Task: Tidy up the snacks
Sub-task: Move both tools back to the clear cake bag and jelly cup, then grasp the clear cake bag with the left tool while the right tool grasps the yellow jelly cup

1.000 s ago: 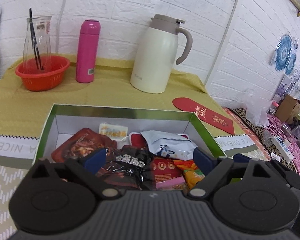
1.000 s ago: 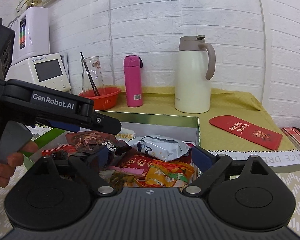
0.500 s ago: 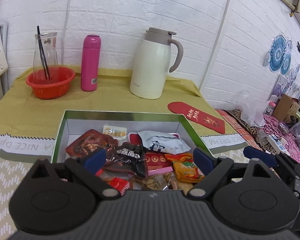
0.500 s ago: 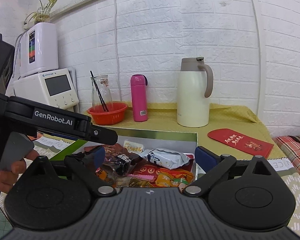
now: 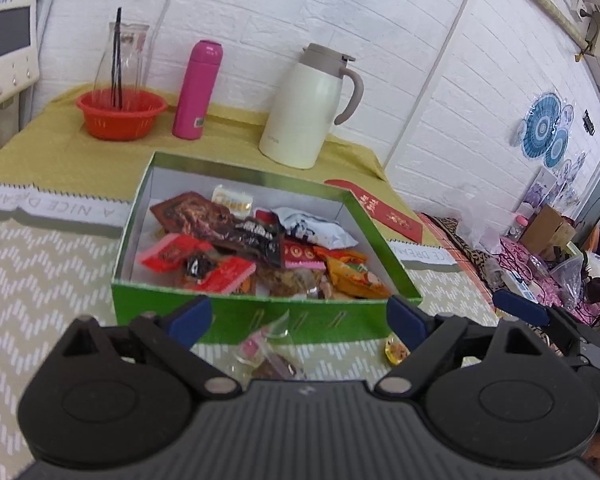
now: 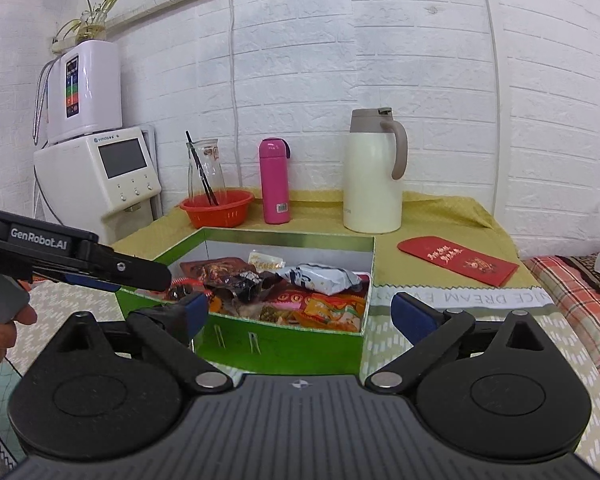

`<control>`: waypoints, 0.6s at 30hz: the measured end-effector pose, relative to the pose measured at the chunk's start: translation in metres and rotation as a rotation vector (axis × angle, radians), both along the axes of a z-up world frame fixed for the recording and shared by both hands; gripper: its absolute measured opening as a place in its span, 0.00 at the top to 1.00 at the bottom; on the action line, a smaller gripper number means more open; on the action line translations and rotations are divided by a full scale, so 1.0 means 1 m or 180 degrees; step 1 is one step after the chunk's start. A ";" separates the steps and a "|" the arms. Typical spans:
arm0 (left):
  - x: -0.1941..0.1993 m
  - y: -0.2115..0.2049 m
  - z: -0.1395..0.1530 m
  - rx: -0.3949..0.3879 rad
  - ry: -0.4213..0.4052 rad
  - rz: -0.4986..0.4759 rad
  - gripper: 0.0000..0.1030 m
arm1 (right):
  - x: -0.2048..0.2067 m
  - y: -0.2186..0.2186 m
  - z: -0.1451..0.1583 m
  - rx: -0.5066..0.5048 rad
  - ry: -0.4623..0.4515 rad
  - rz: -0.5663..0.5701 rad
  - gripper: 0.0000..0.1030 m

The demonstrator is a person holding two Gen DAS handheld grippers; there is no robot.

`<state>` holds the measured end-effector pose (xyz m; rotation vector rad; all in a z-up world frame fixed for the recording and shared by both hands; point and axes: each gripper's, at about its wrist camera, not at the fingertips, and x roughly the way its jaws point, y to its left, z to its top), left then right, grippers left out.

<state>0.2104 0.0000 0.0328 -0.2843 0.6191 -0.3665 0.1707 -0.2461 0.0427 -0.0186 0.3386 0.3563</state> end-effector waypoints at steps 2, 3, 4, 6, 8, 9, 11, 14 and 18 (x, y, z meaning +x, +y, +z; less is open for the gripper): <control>-0.003 -0.001 -0.014 -0.0009 0.0090 -0.0028 0.14 | -0.001 -0.003 -0.008 -0.0033 0.0124 -0.0043 0.00; -0.004 -0.003 -0.020 -0.0015 0.0132 -0.0051 0.14 | 0.000 -0.004 -0.013 -0.0047 0.0189 -0.0058 0.00; -0.004 -0.005 -0.027 -0.0015 0.0180 -0.0077 0.14 | 0.000 -0.005 -0.018 -0.0061 0.0259 -0.0059 0.00; -0.002 -0.010 -0.038 -0.0003 0.0239 -0.0119 0.15 | 0.003 -0.006 -0.029 -0.0111 0.0399 -0.0066 0.00; 0.001 -0.016 -0.046 0.0088 0.0217 -0.0154 0.16 | 0.005 -0.006 -0.039 -0.0209 0.0511 -0.0092 0.00; 0.002 -0.018 -0.049 0.0144 0.0198 -0.0158 0.17 | 0.007 -0.005 -0.043 -0.0261 0.0544 -0.0101 0.00; 0.005 -0.021 -0.054 0.0209 0.0187 -0.0186 0.19 | 0.010 -0.005 -0.051 -0.0369 0.0592 -0.0119 0.00; 0.007 -0.022 -0.059 0.0223 0.0210 -0.0260 0.30 | 0.018 -0.006 -0.060 -0.0435 0.0657 -0.0117 0.00; 0.007 -0.017 -0.065 0.0178 0.0245 -0.0296 0.34 | 0.033 -0.005 -0.066 -0.0455 0.0748 -0.0147 0.00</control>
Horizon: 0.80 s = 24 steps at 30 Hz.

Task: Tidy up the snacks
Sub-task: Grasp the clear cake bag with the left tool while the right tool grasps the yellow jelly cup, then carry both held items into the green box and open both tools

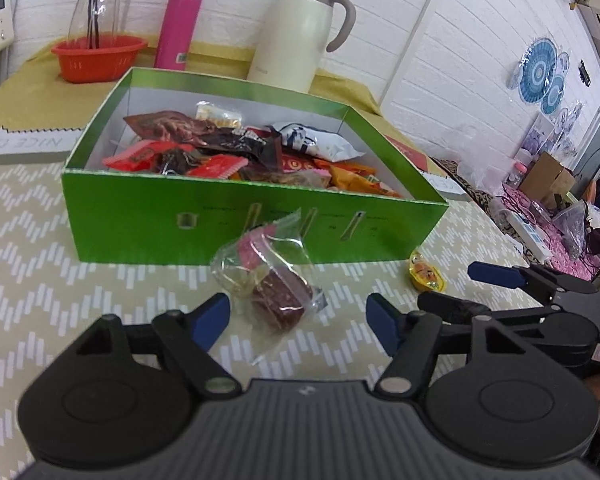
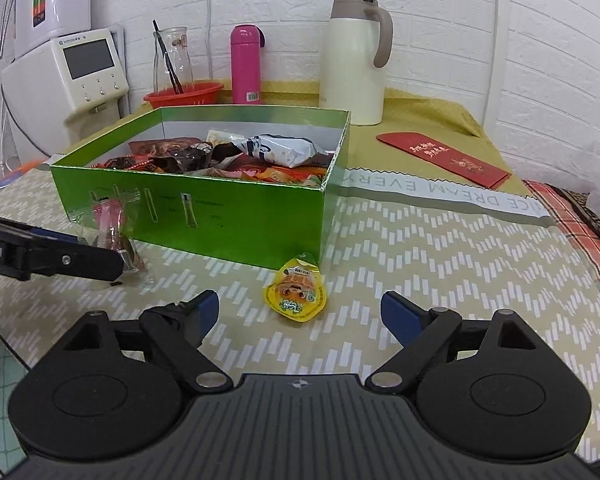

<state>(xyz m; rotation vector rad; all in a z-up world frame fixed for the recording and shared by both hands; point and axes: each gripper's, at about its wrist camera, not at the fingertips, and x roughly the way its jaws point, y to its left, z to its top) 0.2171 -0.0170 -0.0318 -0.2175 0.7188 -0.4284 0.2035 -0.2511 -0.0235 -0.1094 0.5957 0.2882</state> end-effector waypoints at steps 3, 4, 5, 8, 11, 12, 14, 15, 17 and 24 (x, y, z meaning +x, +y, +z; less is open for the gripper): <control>0.001 0.002 -0.003 -0.0024 0.0017 0.0007 0.34 | 0.006 0.002 -0.002 0.0031 0.0021 -0.0015 0.00; 0.002 0.002 -0.003 -0.0032 0.0018 0.0027 0.34 | 0.007 0.002 -0.003 0.0043 0.0024 -0.0022 0.00; 0.004 0.002 -0.004 -0.0031 0.0018 0.0047 0.33 | 0.009 0.003 -0.004 0.0052 0.0036 -0.0029 0.00; 0.009 0.000 -0.008 -0.0020 0.0066 0.0013 0.48 | 0.012 0.004 -0.006 0.0068 0.0075 -0.0067 0.00; 0.012 -0.001 -0.008 0.0014 0.0039 -0.0008 0.61 | 0.011 0.006 -0.009 0.0042 0.0041 -0.0092 0.36; 0.012 0.000 -0.008 0.0002 0.0050 -0.0009 0.61 | 0.011 0.007 -0.010 0.0017 0.0041 -0.0092 0.37; 0.011 0.001 -0.008 -0.0023 0.0060 -0.0016 0.61 | 0.009 0.008 -0.010 0.0021 0.0052 -0.0068 0.37; 0.009 0.002 -0.008 -0.0039 0.0066 -0.0023 0.62 | 0.007 0.008 -0.009 0.0026 0.0064 -0.0058 0.38; 0.005 0.002 -0.007 -0.0047 0.0075 -0.0051 0.62 | 0.002 0.009 -0.007 0.0023 0.0079 -0.0031 0.39; -0.018 0.006 0.005 -0.0009 0.0007 -0.0169 0.64 | -0.025 0.022 0.004 0.0038 0.0067 0.0185 0.39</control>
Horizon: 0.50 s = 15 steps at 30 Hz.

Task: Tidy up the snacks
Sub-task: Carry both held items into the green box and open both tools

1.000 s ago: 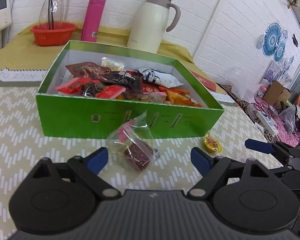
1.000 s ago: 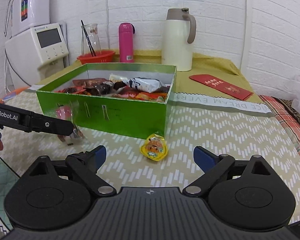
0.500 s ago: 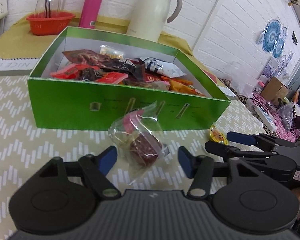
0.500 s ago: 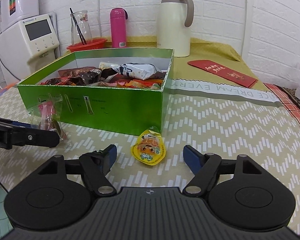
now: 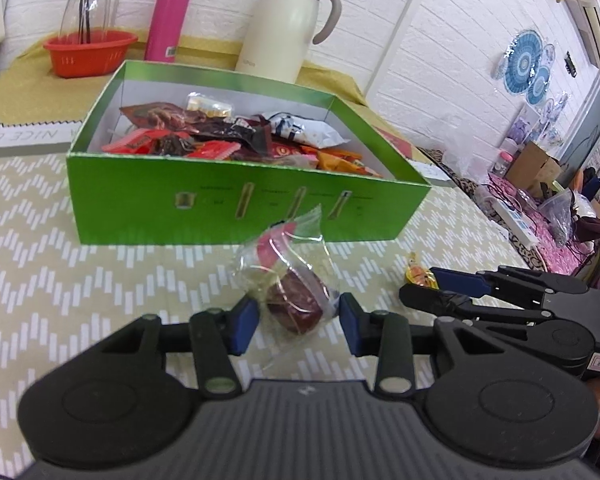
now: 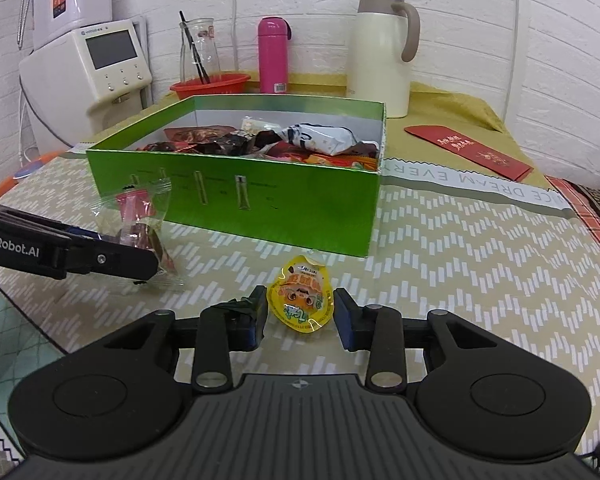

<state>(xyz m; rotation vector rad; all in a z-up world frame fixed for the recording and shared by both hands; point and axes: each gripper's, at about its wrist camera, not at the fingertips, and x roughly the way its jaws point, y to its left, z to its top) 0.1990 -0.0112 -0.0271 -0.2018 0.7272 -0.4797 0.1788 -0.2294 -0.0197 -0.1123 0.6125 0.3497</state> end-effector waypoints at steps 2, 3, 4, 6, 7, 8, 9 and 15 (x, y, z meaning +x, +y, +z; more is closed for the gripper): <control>-0.007 0.003 0.009 -0.0020 -0.0057 -0.0018 0.64 | -0.006 0.004 0.006 0.0042 -0.0028 0.0055 0.39; -0.010 0.004 0.014 -0.0026 -0.0087 -0.0026 0.64 | -0.008 0.005 0.009 0.0062 -0.0050 0.0078 0.39; -0.012 0.005 0.021 -0.0027 -0.0134 -0.0036 0.64 | -0.011 0.007 0.013 0.0071 -0.0085 0.0101 0.39; -0.016 0.008 0.034 -0.0027 -0.0247 -0.0047 0.64 | -0.014 0.012 0.022 0.0070 -0.0168 0.0141 0.39; -0.017 0.008 0.042 -0.0030 -0.0303 -0.0051 0.64 | -0.016 0.014 0.026 0.0077 -0.0211 0.0163 0.39; -0.017 0.009 0.050 -0.0041 -0.0352 -0.0056 0.64 | -0.017 0.016 0.031 0.0089 -0.0262 0.0192 0.38; -0.016 0.011 0.057 -0.0053 -0.0392 -0.0051 0.64 | -0.018 0.017 0.036 0.0099 -0.0305 0.0211 0.38; 0.000 0.012 0.095 -0.0022 -0.0618 -0.0012 0.64 | -0.009 0.025 0.063 0.0135 -0.0578 0.0251 0.38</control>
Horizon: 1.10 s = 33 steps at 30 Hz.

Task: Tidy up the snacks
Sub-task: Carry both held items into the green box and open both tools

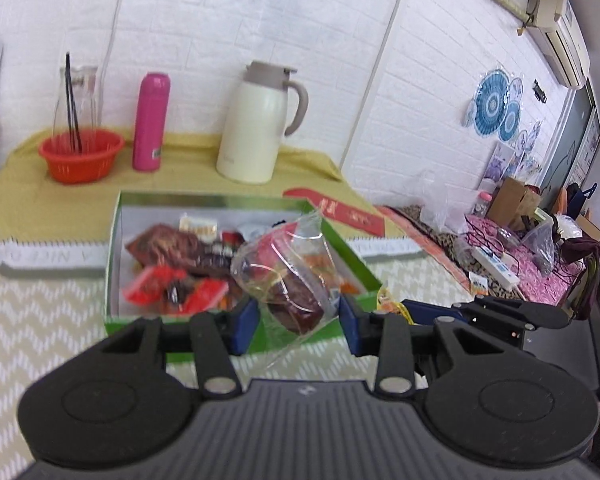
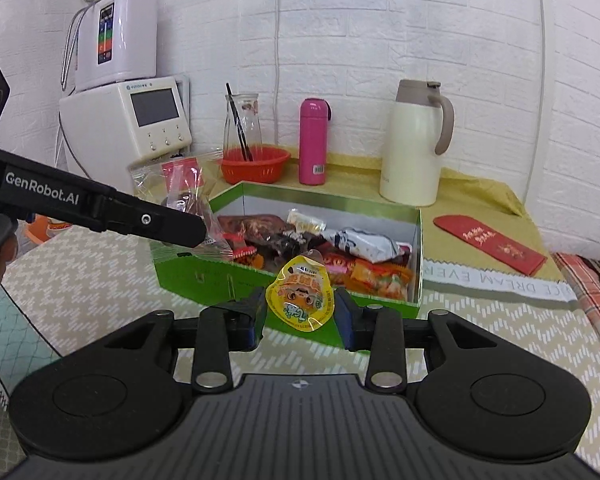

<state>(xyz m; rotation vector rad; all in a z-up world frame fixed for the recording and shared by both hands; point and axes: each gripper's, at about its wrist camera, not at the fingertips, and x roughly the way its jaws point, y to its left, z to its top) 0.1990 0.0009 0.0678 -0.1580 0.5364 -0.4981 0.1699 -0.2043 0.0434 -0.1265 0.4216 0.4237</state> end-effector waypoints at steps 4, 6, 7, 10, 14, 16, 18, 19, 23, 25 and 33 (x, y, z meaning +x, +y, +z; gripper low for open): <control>0.022 -0.003 0.014 -0.0009 -0.0047 0.0018 0.64 | 0.017 -0.001 0.011 0.0104 -0.0148 -0.0110 0.38; 0.033 -0.005 0.016 0.0029 -0.0061 0.0048 0.64 | 0.027 -0.001 0.014 0.0143 -0.0195 -0.0134 0.38; 0.040 -0.007 0.016 0.0033 -0.0056 0.0053 0.64 | 0.032 -0.001 0.014 0.0148 -0.0231 -0.0158 0.38; 0.057 -0.009 0.010 0.0019 -0.0009 0.0059 0.64 | 0.047 -0.002 0.011 0.0169 -0.0254 -0.0205 0.37; 0.078 -0.013 -0.001 0.0053 0.0065 0.0051 0.64 | 0.066 -0.001 0.000 0.0170 -0.0207 -0.0222 0.37; 0.086 -0.015 -0.008 0.0082 0.0102 0.0047 0.64 | 0.076 0.000 -0.007 0.0187 -0.0151 -0.0236 0.37; 0.095 -0.016 -0.016 0.0115 0.0138 0.0056 0.63 | 0.086 0.001 -0.015 0.0205 -0.0095 -0.0242 0.37; 0.099 -0.015 -0.021 0.0118 0.0166 0.0058 0.63 | 0.090 0.002 -0.018 0.0206 -0.0070 -0.0245 0.37; 0.113 -0.012 -0.038 0.0112 0.0267 0.0123 0.40 | 0.109 0.007 -0.032 0.0188 0.0013 -0.0217 0.34; 0.111 -0.009 -0.042 0.0206 0.0162 0.0362 0.32 | 0.113 0.010 -0.037 0.0114 0.0027 -0.0193 0.05; 0.105 0.003 -0.045 0.0465 0.0079 0.0840 0.10 | 0.096 0.007 -0.039 -0.0074 -0.0202 -0.0243 0.00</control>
